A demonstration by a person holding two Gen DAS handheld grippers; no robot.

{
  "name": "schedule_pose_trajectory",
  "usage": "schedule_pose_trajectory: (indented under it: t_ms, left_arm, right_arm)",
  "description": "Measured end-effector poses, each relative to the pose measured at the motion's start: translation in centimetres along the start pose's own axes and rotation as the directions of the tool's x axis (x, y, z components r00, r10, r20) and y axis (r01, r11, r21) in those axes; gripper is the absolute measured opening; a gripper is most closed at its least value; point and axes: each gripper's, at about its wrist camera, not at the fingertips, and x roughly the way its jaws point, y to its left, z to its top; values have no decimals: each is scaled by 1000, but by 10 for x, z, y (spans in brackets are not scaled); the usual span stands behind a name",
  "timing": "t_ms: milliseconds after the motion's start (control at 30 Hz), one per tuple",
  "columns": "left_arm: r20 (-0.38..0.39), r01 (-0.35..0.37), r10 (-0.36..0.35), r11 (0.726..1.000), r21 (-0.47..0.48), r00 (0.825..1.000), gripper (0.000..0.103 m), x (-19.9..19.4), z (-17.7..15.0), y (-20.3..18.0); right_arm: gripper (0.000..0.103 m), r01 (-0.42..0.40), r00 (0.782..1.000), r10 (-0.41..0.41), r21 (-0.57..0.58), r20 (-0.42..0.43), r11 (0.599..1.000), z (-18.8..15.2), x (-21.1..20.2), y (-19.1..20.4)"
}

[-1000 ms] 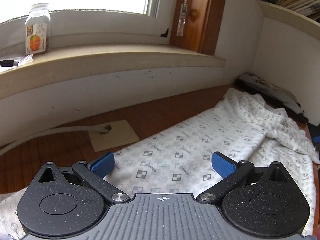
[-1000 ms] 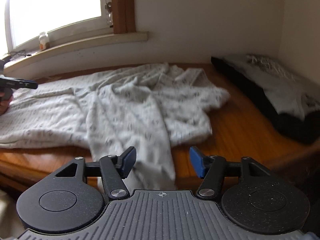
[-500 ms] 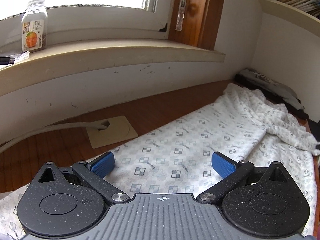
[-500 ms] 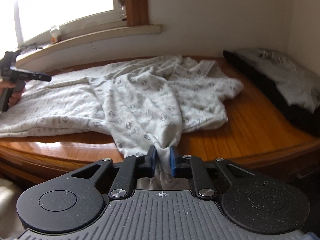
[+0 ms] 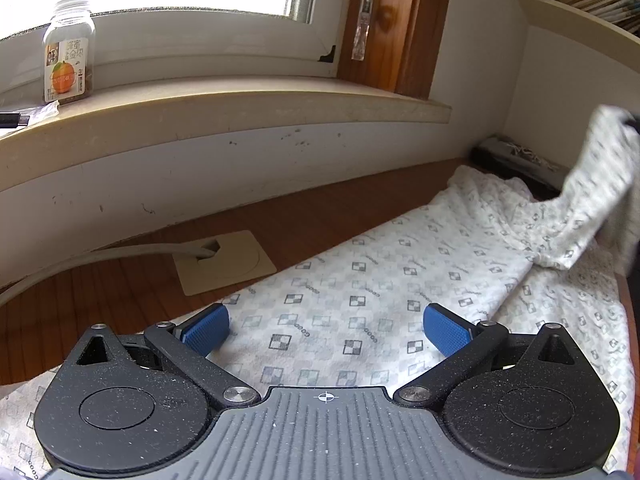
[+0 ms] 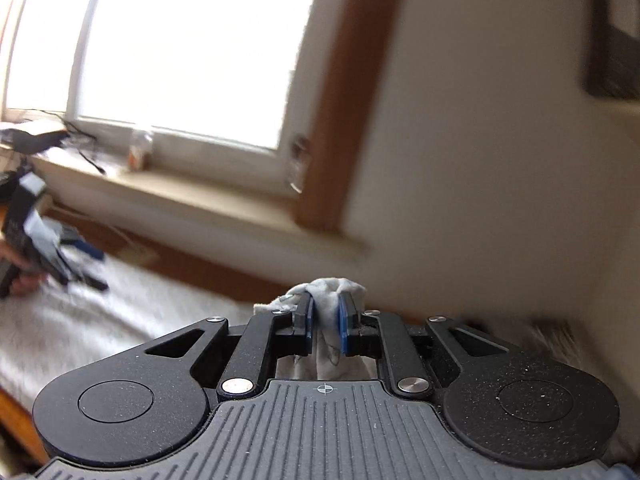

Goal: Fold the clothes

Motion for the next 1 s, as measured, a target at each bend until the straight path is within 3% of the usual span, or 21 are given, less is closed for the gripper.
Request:
schedule_pose_trajectory:
  t_ms: [167, 267, 300, 433, 533, 733, 1000]
  left_arm:
    - [-2, 1, -1, 1000, -1, 1000, 103, 1, 0, 1]
    - [-5, 1, -1, 1000, -1, 1000, 103, 2, 0, 1]
    - [-6, 1, -1, 1000, -1, 1000, 103, 2, 0, 1]
    - [-11, 2, -2, 1000, -1, 1000, 103, 3, -1, 1]
    - [-14, 2, -2, 1000, -3, 1000, 103, 4, -1, 2]
    - [-26, 4, -4, 1000, -12, 1000, 103, 6, -1, 4]
    - [-51, -40, 41, 999, 20, 998, 103, 11, -1, -3]
  right_arm:
    - [20, -111, 993, 110, -15, -40, 994, 9, 74, 41]
    - [40, -139, 988, 141, 39, -66, 990, -6, 99, 47]
    - [47, -134, 988, 138, 63, -68, 989, -13, 102, 45]
    - [56, -88, 992, 102, 178, -71, 980, -46, 101, 27]
    - [76, -44, 994, 67, 260, -83, 965, -76, 98, 8]
    - [86, 19, 990, 29, 342, -136, 939, -117, 99, -13]
    - [98, -20, 991, 69, 391, -112, 920, -123, 98, -24]
